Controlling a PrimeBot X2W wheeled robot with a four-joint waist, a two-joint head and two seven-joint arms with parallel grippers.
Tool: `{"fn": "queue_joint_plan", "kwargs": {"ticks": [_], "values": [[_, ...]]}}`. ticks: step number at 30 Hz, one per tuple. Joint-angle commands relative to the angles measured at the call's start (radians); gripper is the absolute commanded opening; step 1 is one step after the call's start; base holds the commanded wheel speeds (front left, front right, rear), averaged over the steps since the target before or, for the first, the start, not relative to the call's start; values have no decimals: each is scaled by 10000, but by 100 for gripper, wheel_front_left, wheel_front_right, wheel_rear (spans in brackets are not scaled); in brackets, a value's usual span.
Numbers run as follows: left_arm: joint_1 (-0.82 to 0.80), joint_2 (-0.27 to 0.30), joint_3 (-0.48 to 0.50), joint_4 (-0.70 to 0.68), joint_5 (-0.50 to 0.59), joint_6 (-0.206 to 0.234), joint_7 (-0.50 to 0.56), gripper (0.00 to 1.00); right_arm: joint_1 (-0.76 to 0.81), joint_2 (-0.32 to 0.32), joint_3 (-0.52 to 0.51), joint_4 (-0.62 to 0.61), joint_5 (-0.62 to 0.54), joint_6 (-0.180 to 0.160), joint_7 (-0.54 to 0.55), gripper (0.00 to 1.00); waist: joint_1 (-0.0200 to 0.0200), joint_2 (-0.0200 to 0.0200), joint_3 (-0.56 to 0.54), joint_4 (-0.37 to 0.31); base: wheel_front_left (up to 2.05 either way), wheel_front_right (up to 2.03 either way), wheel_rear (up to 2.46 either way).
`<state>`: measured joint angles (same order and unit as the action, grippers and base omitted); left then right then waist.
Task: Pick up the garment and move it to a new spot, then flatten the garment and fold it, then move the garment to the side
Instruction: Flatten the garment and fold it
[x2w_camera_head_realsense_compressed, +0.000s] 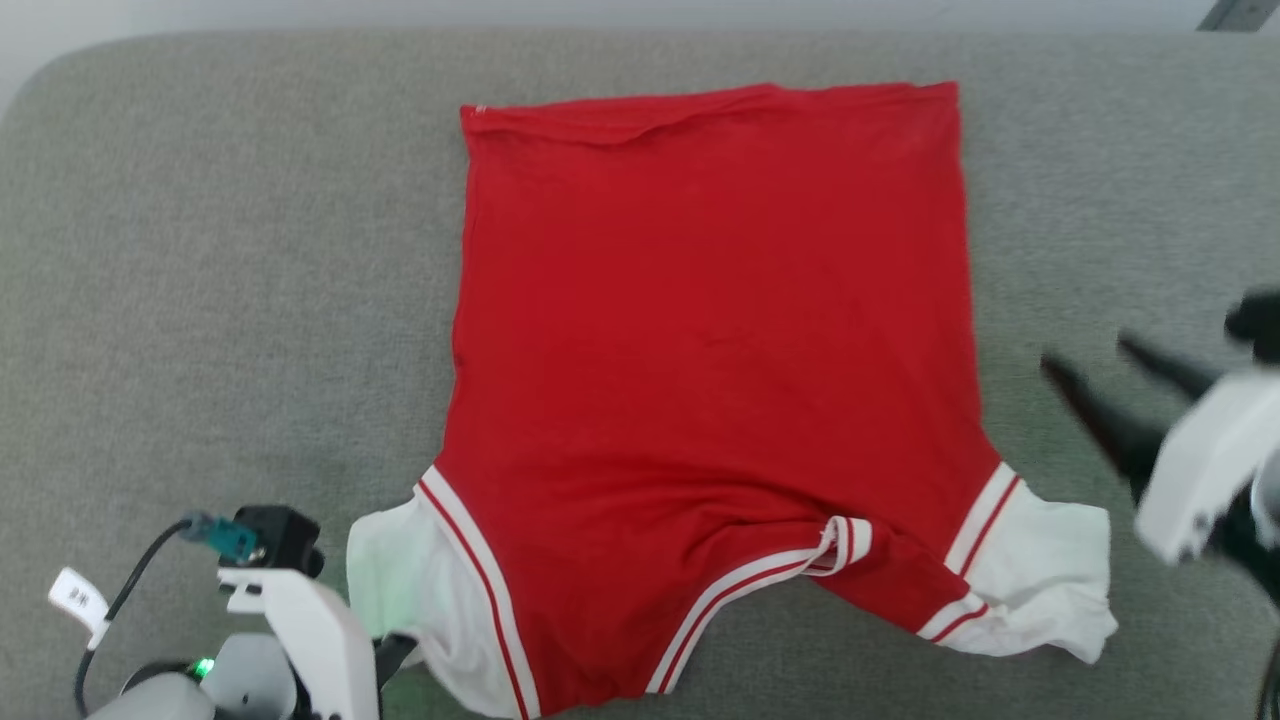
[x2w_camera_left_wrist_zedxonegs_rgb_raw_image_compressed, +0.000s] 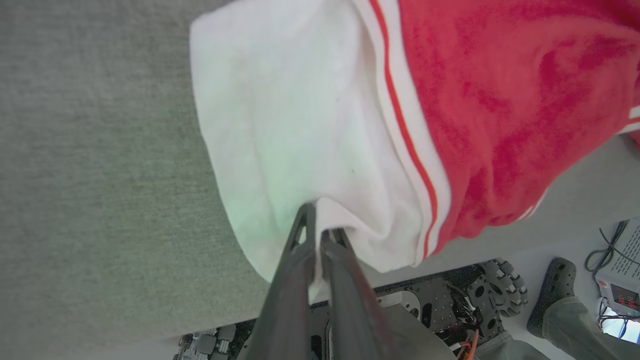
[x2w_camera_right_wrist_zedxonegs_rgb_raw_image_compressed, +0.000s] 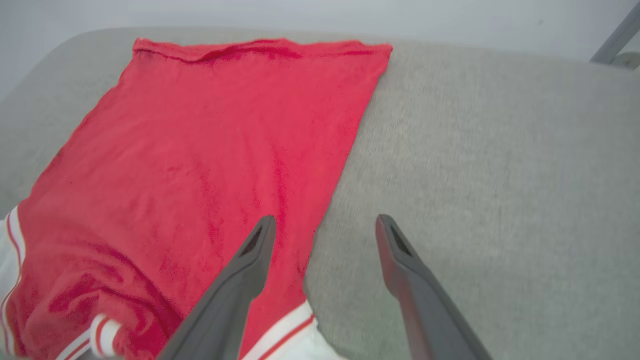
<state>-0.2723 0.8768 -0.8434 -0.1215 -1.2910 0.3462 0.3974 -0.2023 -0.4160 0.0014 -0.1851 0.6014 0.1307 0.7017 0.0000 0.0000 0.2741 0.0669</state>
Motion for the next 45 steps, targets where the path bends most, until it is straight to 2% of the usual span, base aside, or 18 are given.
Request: {"fn": "queue_joint_plan", "kwargs": {"ticks": [1, 3, 7, 12, 19, 25, 29, 31, 32, 33, 38, 42, 45], "values": [[-189, -70, 14, -54, 135, -73, 10, 0, -415, 128, -34, 50, -251, 0, -93, 100, 0, 0, 219, 161, 0, 0, 0], [-394, -188, -13, -50, 262, -143, 53, 0, -1270, 545, -290, 568, -690, -1, -178, 100, 0, 0, 407, 313, 0, 0, 0], [-908, -481, -127, 26, 453, -324, 181, 0, -3148, 828, -466, 2156, -1446, -1, -537, 100, 0, 0, 779, 722, 0, 0, 0], [-1455, -884, -281, 201, 768, -594, 278, 0, -5295, 844, -596, 4832, -2188, -1, -670, 100, 0, 0, 1141, 1267, 0, 0, 0], [-2001, -1468, -469, 519, 955, -961, 336, 0, -7679, 823, -1111, 8350, -3341, -1, -307, 100, 0, 0, 1637, 2011, 0, 0, 0], [-2396, -1994, -671, 1000, 1043, -1359, 433, 0, -8943, 702, -2023, 10621, -4282, -1, 191, 100, 0, 0, 1990, 2691, 0, 0, 0], [-2531, -2268, -792, 1348, 1053, -1584, 453, 0, -9119, 854, -2591, 11920, -4635, 2, 816, 100, 0, 0, 2082, 2961, 0, 0, 0], [-2570, -2355, -821, 1501, 1029, -1684, 453, 0, -9045, 1011, -2491, 12483, -4881, 2, 1336, 100, 0, 0, 2090, 3014, 0, 0, 0], [-2593, -2381, -827, 1584, 1018, -1733, 433, 0, -8991, 994, -2476, 12688, -4943, 14, 1507, 93, 0, 0, 2094, 3020, 0, 0, 0], [-2608, -2408, -828, 1672, 1009, -1759, 421, 0, -8980, 930, -2480, 12825, -5035, 22, 1591, 2, 0, 0, 2095, 3016, 0, 0, 0], [-2711, -2454, -683, 2040, 964, -1840, 289, 0, -9351, 752, -2237, 12638, -5000, -3, 1120, 0, 0, 0, 2047, 2797, 0, 0, 0], [-2692, -2345, -551, 2173, 914, -1810, 186, 0, -9481, 1035, -1756, 12305, -4379, 2, 1169, 0, 0, 0, 1913, 2491, 0, 0, 0], [-2554, -2136, -409, 2219, 886, -1717, 49, 0, -9150, 1137, -804, 11606, -3436, 2, 1426, 0, 0, 0, 1678, 2057, 0, 0, 0]]}}
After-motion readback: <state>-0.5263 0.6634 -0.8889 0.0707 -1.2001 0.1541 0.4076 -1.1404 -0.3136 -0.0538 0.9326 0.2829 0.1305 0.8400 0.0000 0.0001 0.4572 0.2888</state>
